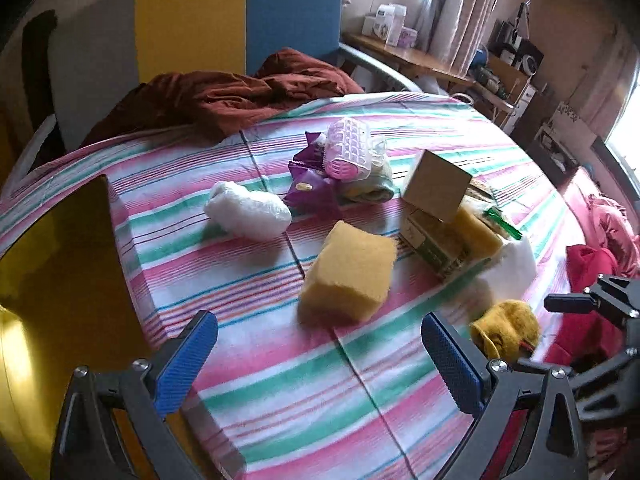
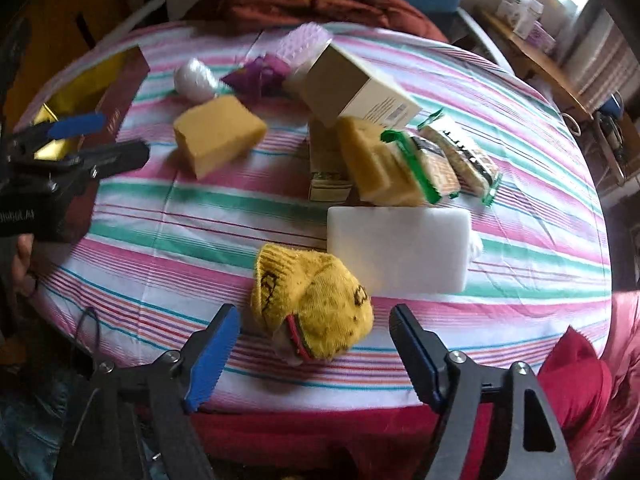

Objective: Organize objects
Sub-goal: 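Grasp the yellow sponge with left tool while right tool grasps the yellow glove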

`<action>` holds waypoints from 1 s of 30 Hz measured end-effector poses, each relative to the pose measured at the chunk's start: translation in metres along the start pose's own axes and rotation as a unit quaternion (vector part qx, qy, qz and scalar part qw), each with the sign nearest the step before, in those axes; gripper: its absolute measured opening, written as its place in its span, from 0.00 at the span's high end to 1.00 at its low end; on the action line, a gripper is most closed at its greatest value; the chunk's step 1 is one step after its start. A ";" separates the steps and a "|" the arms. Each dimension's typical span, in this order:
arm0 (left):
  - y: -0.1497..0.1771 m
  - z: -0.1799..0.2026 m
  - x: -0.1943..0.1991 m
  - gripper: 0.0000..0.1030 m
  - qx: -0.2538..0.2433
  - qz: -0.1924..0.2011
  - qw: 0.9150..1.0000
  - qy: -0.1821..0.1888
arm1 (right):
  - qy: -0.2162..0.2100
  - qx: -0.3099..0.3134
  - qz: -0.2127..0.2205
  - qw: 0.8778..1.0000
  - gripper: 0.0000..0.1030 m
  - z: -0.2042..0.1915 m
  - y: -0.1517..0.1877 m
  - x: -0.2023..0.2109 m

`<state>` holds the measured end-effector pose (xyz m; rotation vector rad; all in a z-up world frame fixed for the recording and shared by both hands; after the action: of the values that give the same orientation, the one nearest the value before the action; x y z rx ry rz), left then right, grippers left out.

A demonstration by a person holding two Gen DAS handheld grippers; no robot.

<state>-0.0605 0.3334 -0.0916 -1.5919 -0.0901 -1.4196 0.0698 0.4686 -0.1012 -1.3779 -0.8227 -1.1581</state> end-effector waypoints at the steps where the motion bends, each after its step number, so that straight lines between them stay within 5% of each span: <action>1: -0.002 0.001 -0.005 0.01 -0.002 -0.003 1.000 -0.004 | 0.007 0.004 -0.005 1.000 0.25 0.000 -0.001 -0.004; 11: -0.020 0.021 -0.054 0.04 -0.070 -0.023 0.996 -0.040 | 0.005 0.002 -0.020 1.000 0.42 0.003 0.001 -0.021; 13: -0.021 0.024 -0.064 0.21 -0.083 -0.038 0.995 -0.034 | 0.001 0.005 -0.021 1.000 0.47 0.003 0.001 -0.022; 14: -0.019 0.025 -0.071 0.37 -0.083 -0.054 0.995 -0.023 | 0.000 0.007 -0.020 1.000 0.48 0.003 0.002 -0.022; 16: -0.016 0.025 -0.078 0.44 -0.071 -0.067 0.995 -0.004 | -0.002 0.011 -0.017 1.000 0.52 0.002 0.002 -0.022; 22: -0.010 0.020 -0.052 0.46 -0.050 -0.034 0.998 0.022 | -0.016 0.004 0.006 1.000 0.60 0.005 0.006 -0.017; 30: 0.002 0.006 0.028 0.45 -0.002 0.032 0.998 0.057 | -0.040 -0.012 0.051 0.998 0.61 0.004 0.012 0.002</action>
<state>-0.0466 0.3220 -0.0698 -1.5007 0.0319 -1.4580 0.0826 0.4708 -0.1026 -1.4780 -0.7872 -1.0423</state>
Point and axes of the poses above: each gripper's, at about its wrist camera, not at the fingertips, and x roughly against the way its jaws point, z to its right, y to its underside, the point moved 3 cm from there along -x, roughly the way its jaws point, and after that the axes turned 3 degrees about z, right-handed, at the moved point
